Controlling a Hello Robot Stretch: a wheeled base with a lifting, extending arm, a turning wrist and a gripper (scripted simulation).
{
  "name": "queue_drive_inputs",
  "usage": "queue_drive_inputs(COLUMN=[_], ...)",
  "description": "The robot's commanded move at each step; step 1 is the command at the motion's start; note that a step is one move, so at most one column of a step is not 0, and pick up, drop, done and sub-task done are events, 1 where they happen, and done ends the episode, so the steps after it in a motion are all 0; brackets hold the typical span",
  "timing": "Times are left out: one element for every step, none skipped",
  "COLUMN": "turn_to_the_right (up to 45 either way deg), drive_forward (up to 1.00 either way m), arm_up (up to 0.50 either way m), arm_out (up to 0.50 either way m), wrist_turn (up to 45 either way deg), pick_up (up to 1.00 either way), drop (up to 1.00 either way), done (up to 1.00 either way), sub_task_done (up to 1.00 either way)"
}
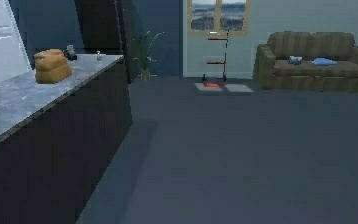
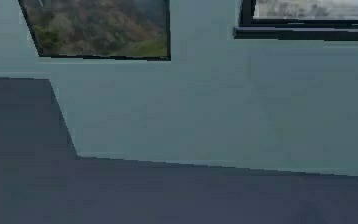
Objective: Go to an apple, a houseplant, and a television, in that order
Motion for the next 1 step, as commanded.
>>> queue_drive_inputs(turn_to_the_right=[0.0], drive_forward=[1.00], arm_up=[0.00], arm_out=[0.00], wrist_turn=[0.0], pick_up=[0.00], drop=[0.00], done=[0.00], sub_task_done=[0.00])
